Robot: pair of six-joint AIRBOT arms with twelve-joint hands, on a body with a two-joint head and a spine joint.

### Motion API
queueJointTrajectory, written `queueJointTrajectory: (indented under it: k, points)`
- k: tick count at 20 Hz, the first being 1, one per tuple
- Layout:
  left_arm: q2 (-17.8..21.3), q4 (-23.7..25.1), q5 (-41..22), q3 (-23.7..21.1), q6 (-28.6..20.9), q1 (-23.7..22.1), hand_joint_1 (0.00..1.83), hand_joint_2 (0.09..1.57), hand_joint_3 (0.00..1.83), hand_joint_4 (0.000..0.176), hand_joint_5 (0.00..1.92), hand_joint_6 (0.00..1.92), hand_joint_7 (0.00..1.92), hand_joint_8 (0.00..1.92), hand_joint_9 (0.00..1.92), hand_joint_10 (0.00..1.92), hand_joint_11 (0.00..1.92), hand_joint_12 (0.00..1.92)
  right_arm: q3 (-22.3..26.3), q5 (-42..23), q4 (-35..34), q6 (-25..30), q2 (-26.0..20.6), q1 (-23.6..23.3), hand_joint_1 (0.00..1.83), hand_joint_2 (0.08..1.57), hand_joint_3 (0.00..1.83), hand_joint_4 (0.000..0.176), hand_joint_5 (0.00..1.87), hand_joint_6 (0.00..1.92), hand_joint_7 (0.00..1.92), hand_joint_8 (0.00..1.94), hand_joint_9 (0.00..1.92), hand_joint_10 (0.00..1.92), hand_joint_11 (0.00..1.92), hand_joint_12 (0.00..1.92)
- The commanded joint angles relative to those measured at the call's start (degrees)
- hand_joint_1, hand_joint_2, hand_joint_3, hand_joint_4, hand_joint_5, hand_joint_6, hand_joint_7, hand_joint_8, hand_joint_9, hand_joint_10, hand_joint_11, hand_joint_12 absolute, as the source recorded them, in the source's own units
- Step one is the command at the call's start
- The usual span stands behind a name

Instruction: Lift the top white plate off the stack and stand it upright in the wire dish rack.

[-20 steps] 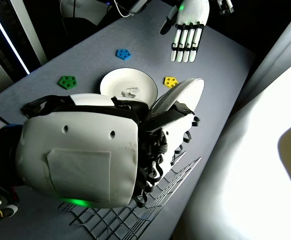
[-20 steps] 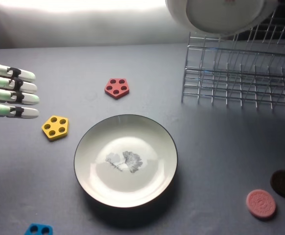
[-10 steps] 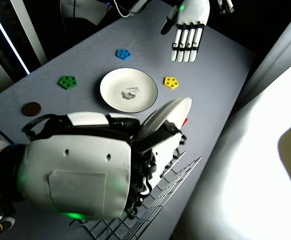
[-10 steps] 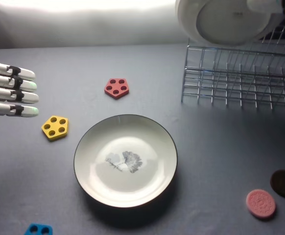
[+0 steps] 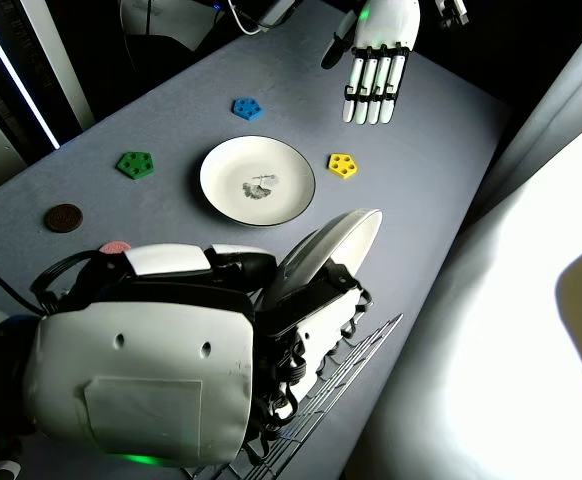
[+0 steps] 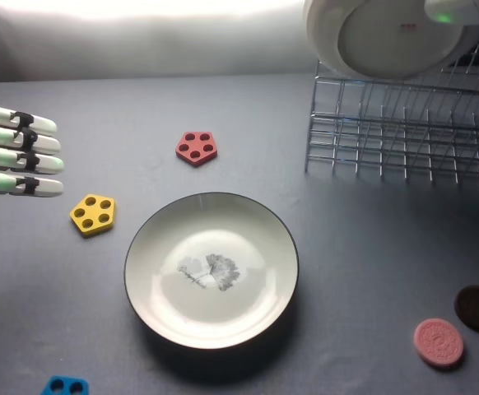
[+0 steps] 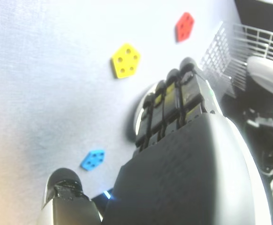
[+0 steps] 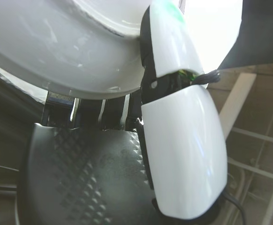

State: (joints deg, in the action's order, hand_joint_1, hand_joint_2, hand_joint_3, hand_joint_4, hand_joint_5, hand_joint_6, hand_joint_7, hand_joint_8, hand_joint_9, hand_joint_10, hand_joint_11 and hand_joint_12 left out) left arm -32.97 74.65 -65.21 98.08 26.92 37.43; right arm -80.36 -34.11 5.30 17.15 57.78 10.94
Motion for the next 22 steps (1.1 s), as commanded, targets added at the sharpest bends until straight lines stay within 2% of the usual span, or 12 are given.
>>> queueJointTrajectory:
  k: [1, 2, 4, 7, 10, 11, 13, 14, 15, 20, 21, 22]
  points:
    - [0.60, -4.14, -2.36, 0.27, 0.13, -1.04, 0.11, 0.89, 0.00, 0.000, 0.05, 0.00, 0.05, 0.01, 0.06, 0.01, 0.07, 0.02, -0.60, -9.00, -2.68, 1.72, -1.16, -0.58, 1.49, 1.10, 0.00, 0.000, 0.85, 1.19, 0.93, 0.81, 1.01, 0.86, 0.93, 1.42]
    - [0.60, -4.14, -2.37, 0.27, 0.13, -1.04, 0.13, 0.89, 0.00, 0.000, 0.06, 0.01, 0.06, 0.01, 0.06, 0.01, 0.08, 0.02, -0.65, -9.13, -2.68, 2.06, -1.23, -0.35, 1.49, 1.09, 0.00, 0.000, 0.87, 1.16, 0.96, 0.78, 1.04, 0.82, 0.94, 1.40]
    - [0.60, -4.14, -2.38, 0.27, 0.14, -1.04, 0.11, 0.89, 0.00, 0.000, 0.04, 0.00, 0.04, 0.00, 0.05, 0.00, 0.06, 0.02, -0.87, -9.36, -2.68, 2.57, -1.27, -0.06, 1.49, 1.10, 0.00, 0.000, 0.84, 1.20, 0.91, 0.86, 1.00, 0.88, 0.93, 1.41]
    - [0.60, -4.13, -2.40, 0.27, 0.14, -1.04, 0.09, 0.90, 0.00, 0.000, 0.04, 0.00, 0.04, 0.00, 0.04, 0.00, 0.06, 0.02, -1.47, -10.12, -2.70, 3.34, -1.28, 0.66, 1.49, 1.10, 0.00, 0.000, 0.84, 1.21, 0.91, 0.85, 0.99, 0.90, 0.93, 1.41]
    - [0.59, -4.12, -2.41, 0.27, 0.14, -1.04, 0.09, 0.90, 0.00, 0.000, 0.05, 0.00, 0.05, 0.00, 0.04, 0.00, 0.06, 0.02, -2.41, -10.39, -2.70, 4.05, -0.96, 1.45, 1.50, 1.07, 0.00, 0.000, 0.89, 1.10, 1.02, 0.67, 1.09, 0.74, 0.98, 1.35]
    - [0.59, -4.13, -2.41, 0.27, 0.14, -1.04, 0.09, 0.90, 0.00, 0.000, 0.05, 0.00, 0.05, 0.00, 0.04, 0.00, 0.06, 0.02, -2.65, -10.43, -2.70, 4.21, -0.85, 1.61, 1.50, 1.07, 0.00, 0.000, 0.89, 1.10, 1.02, 0.67, 1.09, 0.74, 0.98, 1.35]
    - [0.59, -4.13, -2.41, 0.27, 0.14, -1.04, 0.10, 0.90, 0.00, 0.000, 0.04, 0.00, 0.04, 0.00, 0.03, 0.00, 0.05, 0.01, -3.38, -10.53, -2.69, 4.83, -0.55, 1.93, 1.49, 1.09, 0.00, 0.000, 0.87, 1.16, 0.98, 0.74, 1.03, 0.82, 0.91, 1.43]
    - [0.59, -4.13, -2.41, 0.27, 0.14, -1.04, 0.10, 0.90, 0.00, 0.000, 0.03, 0.00, 0.04, 0.00, 0.02, 0.00, 0.05, 0.01, -3.69, -10.69, -2.69, 5.01, -0.41, 2.16, 1.48, 1.16, 0.00, 0.000, 0.71, 1.33, 0.83, 0.95, 0.87, 1.04, 0.78, 1.59]
    - [0.59, -4.13, -2.41, 0.27, 0.14, -1.04, 0.10, 0.90, 0.00, 0.000, 0.04, 0.00, 0.04, 0.00, 0.03, 0.00, 0.05, 0.01, -3.86, -10.71, -2.68, 5.10, -0.28, 2.40, 1.49, 1.10, 0.00, 0.000, 0.84, 1.19, 0.95, 0.81, 0.99, 0.89, 0.95, 1.39]
    - [0.59, -4.14, -2.42, 0.27, 0.14, -1.04, 0.10, 0.90, 0.00, 0.000, 0.02, 0.01, 0.02, 0.01, 0.02, 0.01, 0.05, 0.01, -4.39, -11.14, -2.60, 5.12, 0.26, 3.90, 1.49, 1.10, 0.00, 0.000, 0.84, 1.20, 0.94, 0.81, 0.98, 0.92, 0.93, 1.42]
    - [0.59, -4.14, -2.42, 0.27, 0.14, -1.04, 0.08, 0.90, 0.00, 0.000, 0.03, 0.01, 0.04, 0.01, 0.04, 0.01, 0.06, 0.02, -4.41, -11.18, -2.60, 5.12, 0.36, 4.14, 1.48, 1.17, 0.00, 0.000, 0.71, 1.34, 0.79, 1.00, 0.83, 1.10, 0.79, 1.58]
    - [0.59, -4.14, -2.42, 0.27, 0.14, -1.04, 0.09, 0.90, 0.00, 0.000, 0.03, 0.01, 0.04, 0.01, 0.04, 0.01, 0.06, 0.02, -4.45, -11.25, -2.60, 5.12, 0.44, 4.29, 1.48, 1.13, 0.00, 0.000, 0.81, 1.23, 0.88, 0.89, 0.93, 0.99, 0.88, 1.49]
